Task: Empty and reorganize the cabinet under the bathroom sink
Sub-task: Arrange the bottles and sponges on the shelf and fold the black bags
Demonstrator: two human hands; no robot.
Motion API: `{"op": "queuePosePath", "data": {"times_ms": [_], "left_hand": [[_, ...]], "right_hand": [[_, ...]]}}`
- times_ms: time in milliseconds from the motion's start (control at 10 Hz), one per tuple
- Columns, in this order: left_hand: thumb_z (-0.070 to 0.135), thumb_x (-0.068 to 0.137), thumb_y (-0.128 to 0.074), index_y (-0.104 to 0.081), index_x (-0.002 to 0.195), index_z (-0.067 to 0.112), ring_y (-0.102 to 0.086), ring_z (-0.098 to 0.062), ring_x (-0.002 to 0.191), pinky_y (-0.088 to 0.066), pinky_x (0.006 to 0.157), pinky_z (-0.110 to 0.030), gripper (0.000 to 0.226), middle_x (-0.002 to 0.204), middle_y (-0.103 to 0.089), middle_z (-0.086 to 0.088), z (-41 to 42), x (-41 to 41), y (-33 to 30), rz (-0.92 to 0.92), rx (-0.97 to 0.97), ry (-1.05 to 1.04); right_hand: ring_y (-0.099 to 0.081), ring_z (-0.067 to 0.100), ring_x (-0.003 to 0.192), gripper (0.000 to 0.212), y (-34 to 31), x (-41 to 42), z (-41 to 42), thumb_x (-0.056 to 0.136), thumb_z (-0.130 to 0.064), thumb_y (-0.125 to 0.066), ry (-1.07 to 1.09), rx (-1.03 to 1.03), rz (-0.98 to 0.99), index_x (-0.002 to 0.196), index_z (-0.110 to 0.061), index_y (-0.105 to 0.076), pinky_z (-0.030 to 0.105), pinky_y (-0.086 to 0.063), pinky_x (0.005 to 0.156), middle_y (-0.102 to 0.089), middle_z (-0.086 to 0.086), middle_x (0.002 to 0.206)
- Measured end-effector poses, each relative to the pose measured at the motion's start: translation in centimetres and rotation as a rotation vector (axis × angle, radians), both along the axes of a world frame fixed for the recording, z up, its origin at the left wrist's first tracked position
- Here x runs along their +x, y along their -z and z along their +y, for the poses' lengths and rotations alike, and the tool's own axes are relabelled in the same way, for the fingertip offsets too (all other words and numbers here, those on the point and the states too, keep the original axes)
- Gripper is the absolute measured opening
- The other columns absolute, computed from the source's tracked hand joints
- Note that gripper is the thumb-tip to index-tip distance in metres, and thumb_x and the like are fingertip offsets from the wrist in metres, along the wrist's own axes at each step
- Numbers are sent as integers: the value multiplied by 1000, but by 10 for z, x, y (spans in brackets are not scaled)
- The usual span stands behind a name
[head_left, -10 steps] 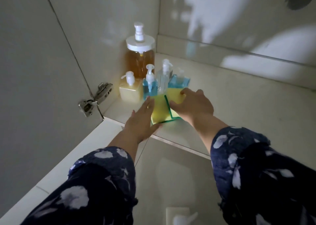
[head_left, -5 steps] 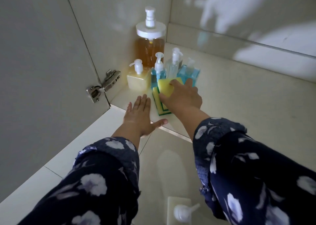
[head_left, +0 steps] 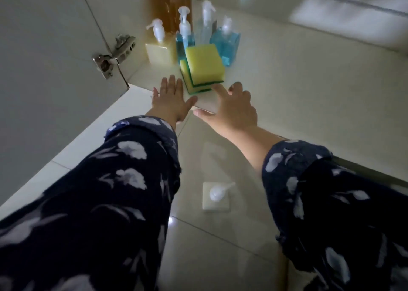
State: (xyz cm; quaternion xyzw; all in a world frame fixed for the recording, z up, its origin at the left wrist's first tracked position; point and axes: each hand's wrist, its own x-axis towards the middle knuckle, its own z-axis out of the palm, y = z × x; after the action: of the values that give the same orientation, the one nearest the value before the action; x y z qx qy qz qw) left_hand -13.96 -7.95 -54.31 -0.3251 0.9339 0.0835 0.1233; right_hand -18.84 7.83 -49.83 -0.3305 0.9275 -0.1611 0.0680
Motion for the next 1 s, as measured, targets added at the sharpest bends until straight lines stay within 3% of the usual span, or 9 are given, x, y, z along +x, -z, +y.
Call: {"op": "queuePosePath", "data": {"times_ms": [300,400,500,600,700,800,900,1000], "left_hand": [[78,85,-15,9,152,11,14,-25,147,3,118,-51,97,159,17,-6,12,1,0,-28,-15,-36],[78,84,-14,9,152,12,14,-25,147,3,118,-51,97,159,17,-6,12,2,2,-25,-22,-28],[78,84,-14,10,152,13,15,-24,147,4,118,-51,97,159,17,-5,12,3,3,-18,-18,-29],[78,84,-13,10,152,13,15,-24,147,3,118,-51,97,160,17,-5,11,3,4,-20,-23,-24],[78,84,-13,10,152,13,16,-23,147,3,118,-51,96,160,17,-5,12,3,4,-16,-33,-23],[78,84,-13,10,152,13,16,-23,147,3,118,-51,96,160,17,-5,12,4,4,-11,-30,-21],[77,85,-14,10,152,13,15,-24,147,3,118,-51,96,160,16,-5,11,4,5,-3,-27,-20],[78,84,-15,9,152,13,15,-24,147,2,118,-51,96,160,16,-5,11,3,6,3,-25,-20]], "right_hand": [[-41,24,122,77,66,66,101,73,-68,-62,-92,101,-306,138,-37,-34,41,-44,98,-38,2,132],[-46,20,119,88,82,77,110,66,-66,-70,-2,-132,-477,140,-39,-30,37,-45,99,-42,-2,130],[-39,18,131,104,97,92,116,64,-57,-78,-3,-247,-622,146,-37,-17,32,-35,107,-38,-1,145],[-45,19,126,108,114,103,120,64,-34,-86,45,-336,-713,144,-39,-14,28,-39,102,-43,1,140],[-53,20,117,116,123,100,121,63,-19,-87,13,-321,-712,143,-42,-7,26,-41,98,-52,6,129],[-56,20,106,119,125,95,121,62,-19,-87,-45,-266,-677,143,-45,-4,33,-46,98,-56,4,116],[-54,15,103,119,124,92,124,69,-19,-83,-183,-220,-616,139,-56,5,31,-46,95,-50,-3,114],[-53,20,111,113,130,89,128,74,-17,-76,-291,-176,-520,135,-64,6,37,-48,96,-46,2,133]]}}
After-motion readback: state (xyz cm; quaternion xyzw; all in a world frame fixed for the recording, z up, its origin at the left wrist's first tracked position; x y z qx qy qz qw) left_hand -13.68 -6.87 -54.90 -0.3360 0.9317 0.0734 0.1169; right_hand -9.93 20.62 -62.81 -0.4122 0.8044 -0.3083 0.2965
